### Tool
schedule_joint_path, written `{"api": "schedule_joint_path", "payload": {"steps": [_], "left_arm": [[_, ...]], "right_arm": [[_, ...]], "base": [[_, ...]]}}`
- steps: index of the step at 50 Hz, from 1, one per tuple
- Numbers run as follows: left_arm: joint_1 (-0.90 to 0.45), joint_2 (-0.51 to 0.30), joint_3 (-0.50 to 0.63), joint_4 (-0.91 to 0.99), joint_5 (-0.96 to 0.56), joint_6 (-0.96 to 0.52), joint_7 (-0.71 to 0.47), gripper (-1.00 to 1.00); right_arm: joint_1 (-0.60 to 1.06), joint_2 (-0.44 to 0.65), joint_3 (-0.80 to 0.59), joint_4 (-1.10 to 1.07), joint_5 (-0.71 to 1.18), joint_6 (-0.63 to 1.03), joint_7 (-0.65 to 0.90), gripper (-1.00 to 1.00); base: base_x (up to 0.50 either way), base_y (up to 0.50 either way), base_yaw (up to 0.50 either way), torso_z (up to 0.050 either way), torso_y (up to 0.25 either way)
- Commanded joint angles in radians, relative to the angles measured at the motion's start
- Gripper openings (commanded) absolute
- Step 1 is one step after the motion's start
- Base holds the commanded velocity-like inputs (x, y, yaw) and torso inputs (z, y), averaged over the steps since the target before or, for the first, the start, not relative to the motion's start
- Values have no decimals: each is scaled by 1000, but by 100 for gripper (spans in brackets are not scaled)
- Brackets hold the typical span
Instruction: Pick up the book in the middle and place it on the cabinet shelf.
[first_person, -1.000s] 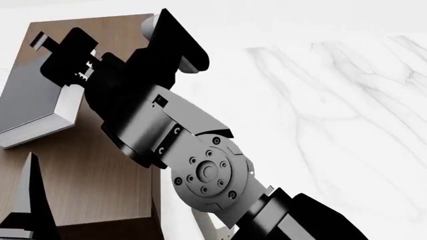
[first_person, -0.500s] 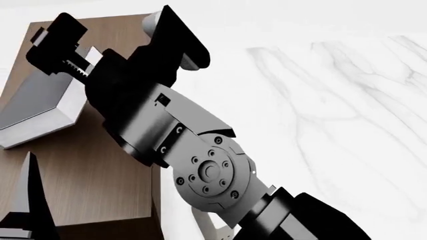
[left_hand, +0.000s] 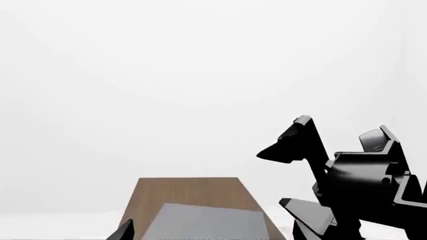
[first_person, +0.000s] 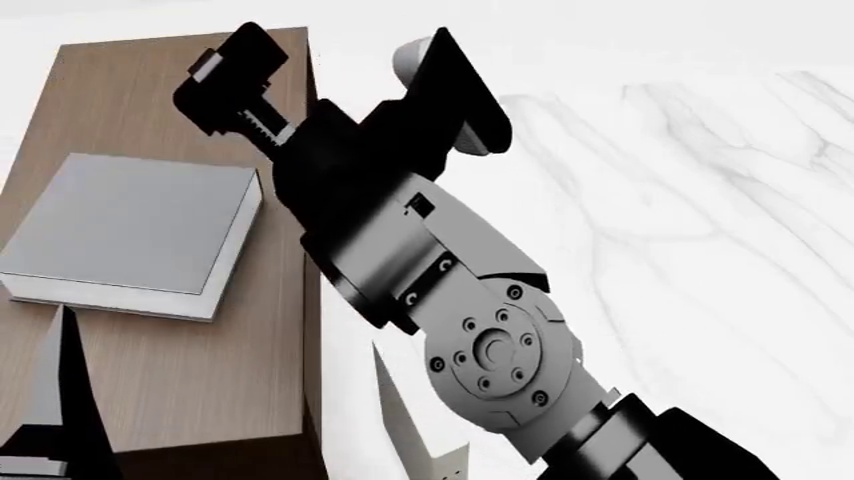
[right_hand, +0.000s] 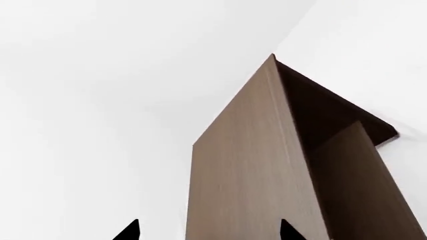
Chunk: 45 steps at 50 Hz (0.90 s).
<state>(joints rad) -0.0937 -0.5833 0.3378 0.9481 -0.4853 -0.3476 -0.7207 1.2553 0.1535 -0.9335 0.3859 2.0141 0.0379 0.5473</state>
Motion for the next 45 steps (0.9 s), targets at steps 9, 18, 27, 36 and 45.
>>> {"api": "schedule_joint_path", "payload": {"steps": [9, 18, 27, 36, 45], "left_arm": [[5, -7, -3, -14, -1, 15, -2, 100], [-7, -4, 20, 1, 15, -5, -11, 100], [-186, -43, -51, 11, -79, -151, -57, 100], [-705, -10, -59, -137, -265, -415, -7, 100], [-1042, 77, -9, -382, -256, -471, 86, 100]], "right_arm": [[-80, 136, 51, -129, -135, -156, -58, 100], [-236, 374, 100, -421, -314, -310, -31, 100], [-209, 567, 112, -548, -421, -277, 23, 100], [-108, 623, 110, -547, -438, -193, 68, 100], [54, 626, 122, -511, -416, -94, 104, 100]], "base": [[0, 0, 0, 0, 1], [0, 0, 0, 0, 0], [0, 0, 0, 0, 0], [0, 0, 0, 0, 0], [0, 0, 0, 0, 0]]}}
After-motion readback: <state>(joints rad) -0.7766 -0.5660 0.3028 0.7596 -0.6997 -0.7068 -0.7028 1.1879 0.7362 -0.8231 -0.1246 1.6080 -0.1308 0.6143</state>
